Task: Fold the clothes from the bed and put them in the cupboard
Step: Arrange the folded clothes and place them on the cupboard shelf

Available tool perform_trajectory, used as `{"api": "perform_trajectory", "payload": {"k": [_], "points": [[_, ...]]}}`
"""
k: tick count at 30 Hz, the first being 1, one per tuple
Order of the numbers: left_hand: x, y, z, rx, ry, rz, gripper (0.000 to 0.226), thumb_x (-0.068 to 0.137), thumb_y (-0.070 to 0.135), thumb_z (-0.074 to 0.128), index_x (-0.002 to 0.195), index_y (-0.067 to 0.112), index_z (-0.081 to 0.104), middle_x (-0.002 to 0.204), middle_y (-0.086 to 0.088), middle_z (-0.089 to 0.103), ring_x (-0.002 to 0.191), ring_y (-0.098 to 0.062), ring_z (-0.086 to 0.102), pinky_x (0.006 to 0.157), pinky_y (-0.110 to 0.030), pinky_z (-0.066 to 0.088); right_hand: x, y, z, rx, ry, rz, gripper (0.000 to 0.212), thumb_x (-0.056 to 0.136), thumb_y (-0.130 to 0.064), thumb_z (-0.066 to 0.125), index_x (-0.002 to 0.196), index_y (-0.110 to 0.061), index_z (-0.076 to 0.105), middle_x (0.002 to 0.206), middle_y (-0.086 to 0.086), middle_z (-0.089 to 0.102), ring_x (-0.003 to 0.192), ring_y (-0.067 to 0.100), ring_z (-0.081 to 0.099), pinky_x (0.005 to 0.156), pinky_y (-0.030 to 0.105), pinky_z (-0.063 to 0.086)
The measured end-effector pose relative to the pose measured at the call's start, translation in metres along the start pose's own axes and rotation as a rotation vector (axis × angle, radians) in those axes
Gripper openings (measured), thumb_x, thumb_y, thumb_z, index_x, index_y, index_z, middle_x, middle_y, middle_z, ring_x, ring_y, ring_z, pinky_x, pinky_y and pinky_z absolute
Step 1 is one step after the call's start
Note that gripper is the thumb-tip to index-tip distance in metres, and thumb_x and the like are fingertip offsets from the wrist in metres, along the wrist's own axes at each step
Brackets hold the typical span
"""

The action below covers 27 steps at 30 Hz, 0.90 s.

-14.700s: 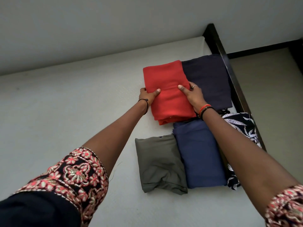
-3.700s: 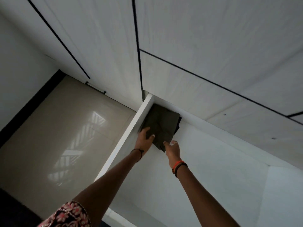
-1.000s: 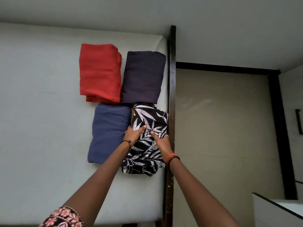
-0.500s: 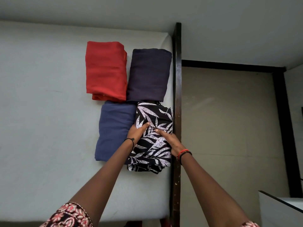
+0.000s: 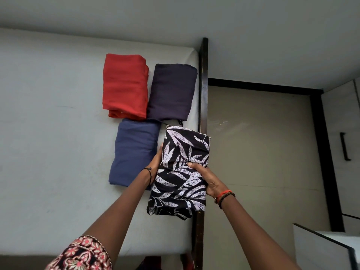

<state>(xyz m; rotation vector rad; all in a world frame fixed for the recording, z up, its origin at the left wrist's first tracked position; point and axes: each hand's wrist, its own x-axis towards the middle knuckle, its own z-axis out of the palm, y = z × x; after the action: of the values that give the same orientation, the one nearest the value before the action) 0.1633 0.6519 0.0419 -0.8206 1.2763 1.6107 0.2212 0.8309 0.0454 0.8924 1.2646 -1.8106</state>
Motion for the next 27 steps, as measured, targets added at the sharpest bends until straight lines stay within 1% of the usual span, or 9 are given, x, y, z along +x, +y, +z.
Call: {"api": "perform_trajectory", "payload": {"k": [1, 4, 7, 11, 16, 19, 22, 24, 27], "points": [[-0.011, 0.0, 0.007, 0.005, -0.018, 0.008, 0.065, 0.094, 0.06, 0.026, 0.113, 0.01, 0.062, 0.095, -0.012, 0.071, 0.081, -0.024, 0.064, 0.072, -0.033, 0.049, -0.009, -0.001, -0.004, 0.022, -0.006, -0.016, 0.062, 0.065, -0.037, 0.08, 0.118, -0.01, 0.063, 0.113, 0.015, 0.069, 0.108, 0.034, 0.064, 0.099, 0.05, 0.047], [-0.031, 0.0, 0.024, 0.025, -0.057, 0.049, 0.065, 0.094, 0.061, 0.025, 0.122, 0.013, 0.059, 0.114, -0.012, 0.066, 0.09, -0.023, 0.066, 0.08, -0.033, 0.051, -0.036, -0.006, -0.013, 0.053, 0.007, -0.049, 0.07, 0.06, -0.036, 0.082, 0.12, -0.008, 0.061, 0.113, 0.016, 0.069, 0.106, 0.035, 0.064, 0.098, 0.052, 0.048], [-0.067, 0.005, 0.053, 0.087, -0.111, 0.125, 0.063, 0.094, 0.061, 0.024, 0.126, 0.018, 0.056, 0.114, -0.006, 0.067, 0.093, -0.018, 0.066, 0.085, -0.03, 0.052, -0.067, -0.011, -0.024, 0.078, 0.039, -0.086, 0.075, 0.055, -0.037, 0.084, 0.12, -0.007, 0.061, 0.111, 0.018, 0.069, 0.105, 0.036, 0.065, 0.097, 0.053, 0.048], [-0.111, 0.007, 0.094, 0.125, -0.182, 0.177, 0.068, 0.089, 0.067, 0.028, 0.132, 0.022, 0.054, 0.119, -0.007, 0.066, 0.108, -0.022, 0.064, 0.102, -0.038, 0.044, -0.121, -0.024, -0.043, 0.107, 0.042, -0.135, 0.076, 0.054, -0.036, 0.084, 0.12, -0.006, 0.061, 0.111, 0.019, 0.069, 0.105, 0.037, 0.064, 0.096, 0.052, 0.049], [-0.163, -0.002, 0.141, 0.18, -0.288, 0.223, 0.067, 0.086, 0.071, 0.03, 0.131, 0.027, 0.053, 0.124, -0.004, 0.064, 0.114, -0.021, 0.061, 0.105, -0.04, 0.042, -0.189, -0.035, -0.068, 0.088, 0.05, -0.175, 0.082, 0.049, -0.037, 0.088, 0.119, -0.005, 0.061, 0.111, 0.021, 0.068, 0.106, 0.039, 0.064, 0.097, 0.054, 0.047], [-0.188, -0.007, 0.17, 0.294, -0.327, 0.221, 0.075, 0.076, 0.077, 0.046, 0.131, 0.027, 0.052, 0.124, -0.003, 0.064, 0.114, -0.021, 0.061, 0.106, -0.043, 0.04, -0.228, -0.035, -0.088, 0.122, 0.073, -0.199, 0.083, 0.05, -0.036, 0.089, 0.121, -0.004, 0.06, 0.113, 0.022, 0.067, 0.107, 0.04, 0.062, 0.097, 0.055, 0.046], [-0.21, -0.013, 0.197, 0.382, -0.378, 0.224, 0.079, 0.068, 0.07, 0.062, 0.13, 0.023, 0.051, 0.126, -0.004, 0.062, 0.113, -0.021, 0.061, 0.103, -0.042, 0.043, -0.268, -0.03, -0.105, 0.163, 0.093, -0.232, 0.08, 0.055, -0.033, 0.088, 0.122, -0.003, 0.058, 0.115, 0.024, 0.066, 0.109, 0.042, 0.061, 0.099, 0.055, 0.045], [-0.218, -0.019, 0.212, 0.414, -0.41, 0.217, 0.085, 0.062, 0.063, 0.075, 0.13, 0.019, 0.05, 0.129, -0.008, 0.06, 0.116, -0.025, 0.059, 0.104, -0.046, 0.043, -0.293, -0.022, -0.116, 0.213, 0.108, -0.25, 0.075, 0.061, -0.03, 0.085, 0.124, -0.002, 0.057, 0.117, 0.025, 0.064, 0.107, 0.041, 0.062, 0.098, 0.054, 0.046], [-0.237, -0.033, 0.238, 0.486, -0.534, 0.197, 0.074, 0.07, 0.046, 0.079, 0.13, 0.01, 0.05, 0.128, -0.014, 0.06, 0.118, -0.032, 0.057, 0.105, -0.051, 0.04, -0.328, -0.005, -0.133, 0.275, 0.117, -0.265, 0.074, 0.066, -0.03, 0.084, 0.127, -0.001, 0.055, 0.12, 0.025, 0.062, 0.109, 0.04, 0.061, 0.1, 0.052, 0.046]]}}
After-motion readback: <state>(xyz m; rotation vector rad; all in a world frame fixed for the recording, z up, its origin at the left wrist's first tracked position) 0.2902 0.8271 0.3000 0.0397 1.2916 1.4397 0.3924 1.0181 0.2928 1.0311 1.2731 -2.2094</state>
